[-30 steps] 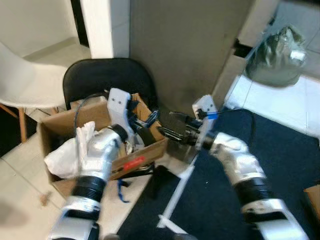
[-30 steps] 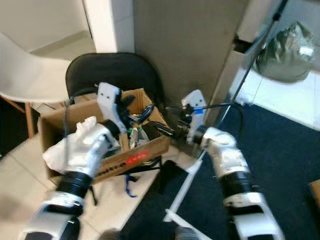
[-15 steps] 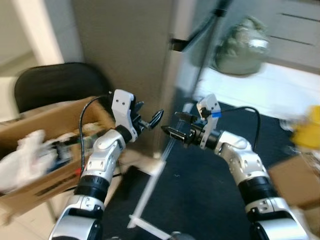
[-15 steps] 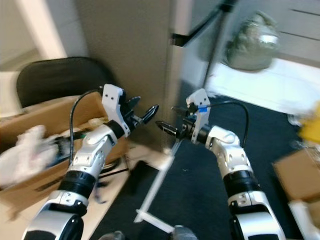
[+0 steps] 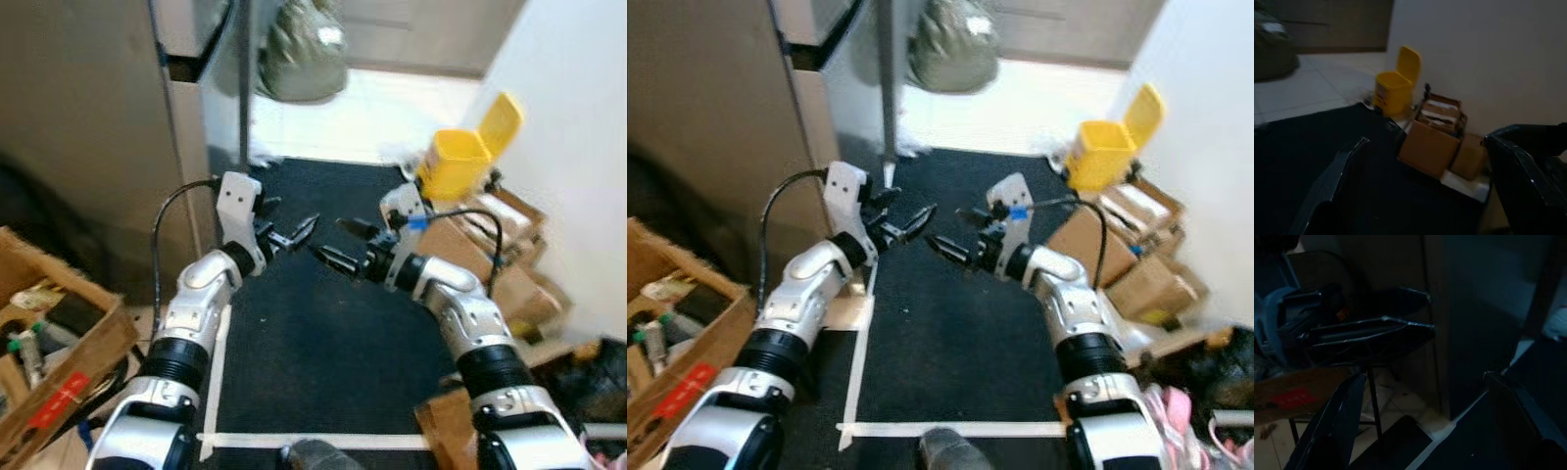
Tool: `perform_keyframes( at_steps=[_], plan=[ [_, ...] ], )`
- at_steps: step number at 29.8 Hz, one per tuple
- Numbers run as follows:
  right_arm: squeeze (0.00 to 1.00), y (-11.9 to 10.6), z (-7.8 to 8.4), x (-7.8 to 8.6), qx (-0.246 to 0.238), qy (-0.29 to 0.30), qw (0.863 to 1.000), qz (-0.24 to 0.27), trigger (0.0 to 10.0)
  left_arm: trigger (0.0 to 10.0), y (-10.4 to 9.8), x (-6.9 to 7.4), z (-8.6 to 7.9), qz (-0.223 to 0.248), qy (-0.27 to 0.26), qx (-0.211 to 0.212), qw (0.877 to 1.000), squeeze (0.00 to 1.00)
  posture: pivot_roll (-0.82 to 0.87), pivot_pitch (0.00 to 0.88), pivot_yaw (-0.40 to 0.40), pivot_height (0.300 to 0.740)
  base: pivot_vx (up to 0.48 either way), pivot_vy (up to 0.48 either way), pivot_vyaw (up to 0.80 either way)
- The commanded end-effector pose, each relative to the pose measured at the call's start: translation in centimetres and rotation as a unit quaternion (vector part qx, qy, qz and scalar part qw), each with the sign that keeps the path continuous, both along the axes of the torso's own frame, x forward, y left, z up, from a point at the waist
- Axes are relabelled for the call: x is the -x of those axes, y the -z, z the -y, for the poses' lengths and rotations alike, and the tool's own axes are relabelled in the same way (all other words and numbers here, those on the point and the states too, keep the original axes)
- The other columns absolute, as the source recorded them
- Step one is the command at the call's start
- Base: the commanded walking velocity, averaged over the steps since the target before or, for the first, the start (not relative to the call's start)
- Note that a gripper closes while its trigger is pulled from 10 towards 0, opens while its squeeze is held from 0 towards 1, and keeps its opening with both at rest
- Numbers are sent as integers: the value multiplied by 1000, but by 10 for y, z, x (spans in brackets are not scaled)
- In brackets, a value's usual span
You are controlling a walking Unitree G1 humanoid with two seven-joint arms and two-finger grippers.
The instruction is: Picking trash to rubbish bin
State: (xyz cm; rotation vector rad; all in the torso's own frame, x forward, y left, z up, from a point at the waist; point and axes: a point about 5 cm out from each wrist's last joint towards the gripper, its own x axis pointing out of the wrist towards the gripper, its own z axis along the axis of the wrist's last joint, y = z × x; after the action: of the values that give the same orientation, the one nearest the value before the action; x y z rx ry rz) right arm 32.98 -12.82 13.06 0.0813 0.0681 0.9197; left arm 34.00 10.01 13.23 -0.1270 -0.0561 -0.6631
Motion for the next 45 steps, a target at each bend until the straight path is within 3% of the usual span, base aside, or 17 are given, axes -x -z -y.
perform_keyframes(
  at_steps=[1, 14, 19, 20, 24, 29, 35, 38, 41, 45],
  plan=[
    [0, 1, 5, 0, 2, 6, 1000, -7, 10000, 10000, 3, 0, 2, -7, 5, -3, 1000, 0, -36, 0, -70, 740, 0, 0, -788],
    [0, 1, 6, 0, 2, 9, 1000, -6, 10000, 10000, 3, 0, 1, -6, 1, -7, 1000, 0, -37, 0, -69, 740, 0, 0, -788],
    [0, 1, 10, 0, 8, 30, 1000, 1, 10000, 10000, 6, 3, -3, 1, -16, -33, 999, 0, -33, 0, -68, 740, 0, 0, -784],
    [0, 3, 14, 2, 11, 42, 999, 5, 10000, 10000, 14, 11, -8, 0, -26, -60, 998, 0, -28, 0, -67, 740, 0, 0, -775],
    [0, 4, 21, 9, 11, 62, 998, 10, 10000, 10000, 18, 23, -15, 5, -48, -74, 996, 0, -23, 0, -63, 740, 0, 0, -775],
    [0, 2, 30, 25, 8, 81, 997, 17, 10000, 10000, 18, 46, -22, -5, -81, -52, 995, 0, -2, 0, -69, 740, 0, 0, -784],
    [0, 1, 38, 38, 3, 115, 993, 27, 10000, 10000, 18, 52, -42, -8, -120, -37, 992, 0, -33, 0, -40, 740, 0, 0, -783],
    [0, 3, 42, 37, 5, 125, 992, 27, 10000, 10000, 17, 51, -40, -6, -116, -26, 993, 0, -37, 0, -33, 740, 0, 0, -788],
    [0, -5, 54, 23, 2, 152, 988, 39, 10000, 10000, 16, 44, -26, -6, -77, 0, 997, 0, -52, 0, -19, 740, 0, 0, -788],
    [0, -14, 55, 15, -4, 158, 986, 48, 10000, 10000, 12, 42, -25, -5, -69, 22, 997, 0, -58, 0, -21, 740, 0, 0, -788]
  ],
)
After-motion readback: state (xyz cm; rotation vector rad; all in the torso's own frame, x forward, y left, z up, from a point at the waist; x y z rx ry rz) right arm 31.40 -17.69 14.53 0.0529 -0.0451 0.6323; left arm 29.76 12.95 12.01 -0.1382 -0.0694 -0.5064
